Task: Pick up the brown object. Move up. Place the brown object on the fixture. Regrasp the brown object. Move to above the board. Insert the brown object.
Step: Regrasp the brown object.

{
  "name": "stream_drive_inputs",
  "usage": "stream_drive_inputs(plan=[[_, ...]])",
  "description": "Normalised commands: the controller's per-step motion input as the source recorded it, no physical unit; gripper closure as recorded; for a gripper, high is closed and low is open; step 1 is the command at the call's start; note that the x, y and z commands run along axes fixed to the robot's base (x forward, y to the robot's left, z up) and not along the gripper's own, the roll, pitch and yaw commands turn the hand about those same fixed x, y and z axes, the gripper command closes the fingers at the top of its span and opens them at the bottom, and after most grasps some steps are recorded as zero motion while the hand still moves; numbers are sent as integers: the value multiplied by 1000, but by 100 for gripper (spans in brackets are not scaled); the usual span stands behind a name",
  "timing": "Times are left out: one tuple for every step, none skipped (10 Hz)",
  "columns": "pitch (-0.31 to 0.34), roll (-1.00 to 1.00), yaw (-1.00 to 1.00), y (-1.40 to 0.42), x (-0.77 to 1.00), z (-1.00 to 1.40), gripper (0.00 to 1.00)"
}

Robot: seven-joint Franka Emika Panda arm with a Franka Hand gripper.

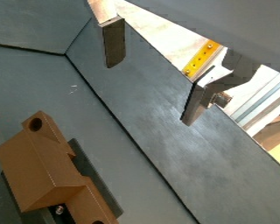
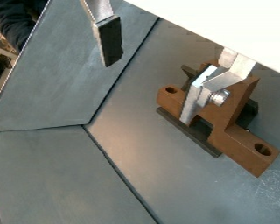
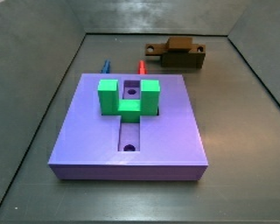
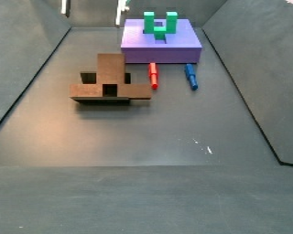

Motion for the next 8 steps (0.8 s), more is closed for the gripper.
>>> stream_drive_inputs(plan=[[0,186,0,-106,0,-166,0],[0,240,0,-194,0,-326,0],[0,266,0,-286,0,-437,0],[0,183,0,-237,0,-357,0],[0,106,0,-151,0,-211,0],[0,86,0,-114,0,-157,0],[0,234,0,-203,0,-160,0],[0,400,0,-260,0,-211,0]])
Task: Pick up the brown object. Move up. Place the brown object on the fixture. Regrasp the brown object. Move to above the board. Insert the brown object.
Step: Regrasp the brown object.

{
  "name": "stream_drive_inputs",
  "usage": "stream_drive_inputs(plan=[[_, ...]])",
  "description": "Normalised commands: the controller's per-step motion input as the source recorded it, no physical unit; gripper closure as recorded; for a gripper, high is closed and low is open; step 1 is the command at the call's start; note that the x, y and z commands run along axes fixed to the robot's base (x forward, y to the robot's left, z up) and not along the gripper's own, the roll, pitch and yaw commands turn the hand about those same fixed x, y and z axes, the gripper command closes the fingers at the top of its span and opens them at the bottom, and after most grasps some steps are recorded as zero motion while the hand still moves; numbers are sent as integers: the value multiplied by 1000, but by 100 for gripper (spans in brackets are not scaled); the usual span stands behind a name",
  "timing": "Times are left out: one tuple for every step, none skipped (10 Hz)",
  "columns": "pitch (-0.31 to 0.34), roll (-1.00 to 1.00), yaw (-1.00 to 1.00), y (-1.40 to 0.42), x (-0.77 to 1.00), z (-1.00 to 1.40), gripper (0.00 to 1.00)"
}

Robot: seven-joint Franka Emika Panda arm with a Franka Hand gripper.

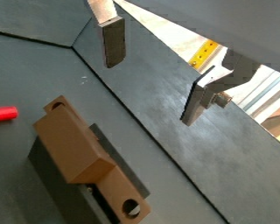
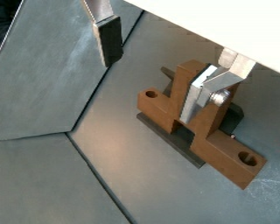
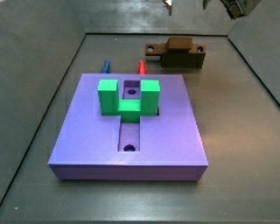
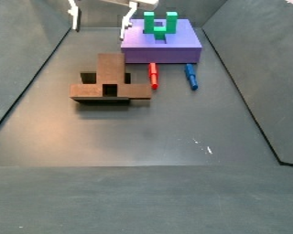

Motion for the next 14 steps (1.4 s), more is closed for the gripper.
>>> stream_drive_inputs(plan=[[26,549,0,-294,0,-237,0],[331,791,0,-320,51,-294,0],[446,829,0,-300,0,-223,0],[371,706,77,-240,-14,-371,0],[300,517,354,-183,0,-331,0],[246,86,434,-20,154,-309,0],[46,-137,431,0,89,-251,0],[0,-329,423,0,37,-217,0],[-6,-457,389,0,11,-203,0],[-26,-343,286,0,0,-246,0],[-6,-209,220,0,0,-260,0],[0,-140,174,-6,0,-243,0],[0,-83,111,-14,20,-251,0],[0,-23,74,-14,60,-257,0]])
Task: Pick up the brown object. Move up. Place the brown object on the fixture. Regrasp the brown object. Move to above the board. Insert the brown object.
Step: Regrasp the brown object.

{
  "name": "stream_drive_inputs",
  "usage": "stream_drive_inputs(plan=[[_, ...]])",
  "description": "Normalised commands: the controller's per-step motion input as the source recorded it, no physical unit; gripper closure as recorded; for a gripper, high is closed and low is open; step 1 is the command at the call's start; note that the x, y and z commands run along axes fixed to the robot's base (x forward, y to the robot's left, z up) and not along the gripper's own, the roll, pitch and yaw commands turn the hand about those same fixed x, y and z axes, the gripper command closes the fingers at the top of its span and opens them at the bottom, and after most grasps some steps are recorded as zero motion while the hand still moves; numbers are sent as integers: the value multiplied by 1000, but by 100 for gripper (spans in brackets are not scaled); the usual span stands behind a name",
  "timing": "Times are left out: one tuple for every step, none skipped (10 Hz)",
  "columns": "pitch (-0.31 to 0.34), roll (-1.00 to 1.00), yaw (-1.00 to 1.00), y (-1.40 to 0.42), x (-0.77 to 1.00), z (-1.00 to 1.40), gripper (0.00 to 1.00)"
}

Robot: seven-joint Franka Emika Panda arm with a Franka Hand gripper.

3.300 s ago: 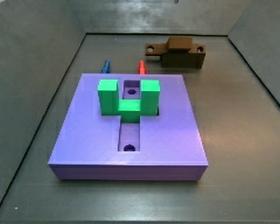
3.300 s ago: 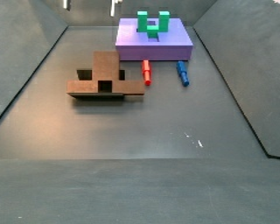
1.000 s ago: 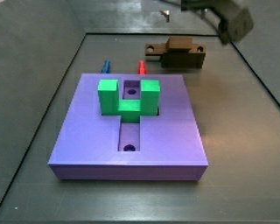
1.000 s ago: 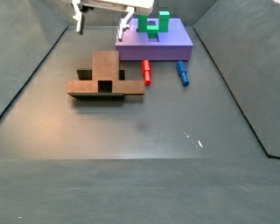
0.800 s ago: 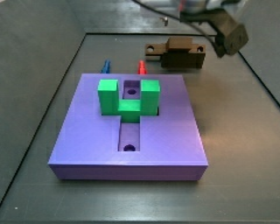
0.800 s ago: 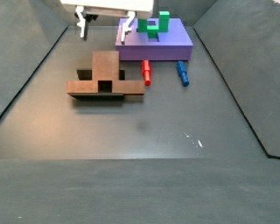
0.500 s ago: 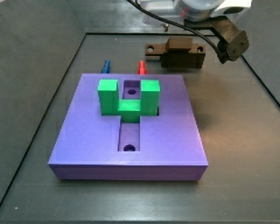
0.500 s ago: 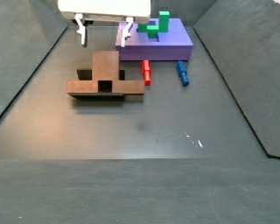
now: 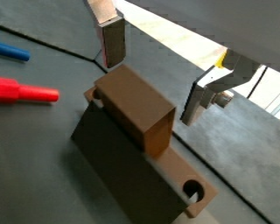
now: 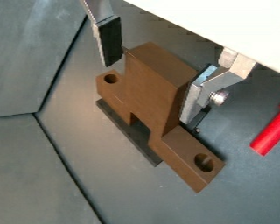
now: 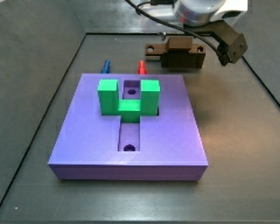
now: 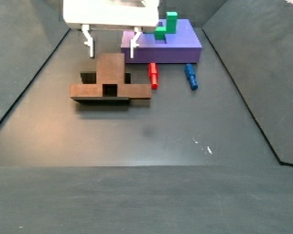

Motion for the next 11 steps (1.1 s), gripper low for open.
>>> stream_drive_inputs(plan=[[0,-34,77,-6,46,-289,0],[0,0,74,-23,69,-283,0],[0,0,37,0,89,-246,0],[26,11,11,0,91,-220,0],[9,11,0,0,71,-206,0],[0,0,3,0,0,-109,0],[0,3,0,0,0,-169,0],[0,57,0,0,0,-209,0],[0,0,0,0,0,-63,0],[0,0,0,0,0,0,0],[0,0,0,0,0,0,100]])
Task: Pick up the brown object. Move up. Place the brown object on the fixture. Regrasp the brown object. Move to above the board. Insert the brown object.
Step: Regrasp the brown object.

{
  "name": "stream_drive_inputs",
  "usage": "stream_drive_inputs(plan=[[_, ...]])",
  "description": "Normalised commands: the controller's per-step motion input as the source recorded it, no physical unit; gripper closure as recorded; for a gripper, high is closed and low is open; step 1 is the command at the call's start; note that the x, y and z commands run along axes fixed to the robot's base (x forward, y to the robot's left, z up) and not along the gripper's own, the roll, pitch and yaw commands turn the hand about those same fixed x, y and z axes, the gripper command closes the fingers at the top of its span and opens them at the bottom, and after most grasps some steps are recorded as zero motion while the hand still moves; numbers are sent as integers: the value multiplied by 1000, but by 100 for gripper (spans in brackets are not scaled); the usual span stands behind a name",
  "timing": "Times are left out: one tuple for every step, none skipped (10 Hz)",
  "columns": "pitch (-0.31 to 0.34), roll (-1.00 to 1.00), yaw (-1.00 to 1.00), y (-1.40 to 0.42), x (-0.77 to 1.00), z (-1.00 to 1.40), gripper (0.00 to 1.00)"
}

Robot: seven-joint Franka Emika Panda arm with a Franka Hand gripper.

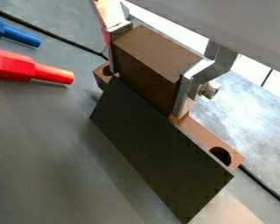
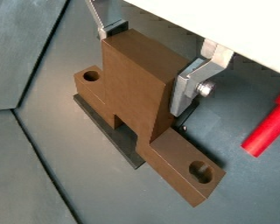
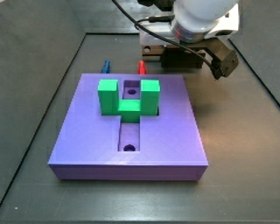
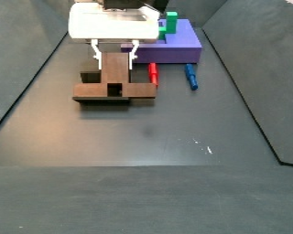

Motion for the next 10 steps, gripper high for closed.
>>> stream_drive_inputs(plan=[[0,0,0,0,0,0,100],[0,0,0,0,0,0,100],[0,0,0,0,0,0,100],[0,0,0,0,0,0,100],[0,0,0,0,0,0,100],[0,0,0,0,0,0,100],[0,0,0,0,0,0,100],[0,0,0,0,0,0,100],[0,0,0,0,0,0,100],[0,0,0,0,0,0,100]])
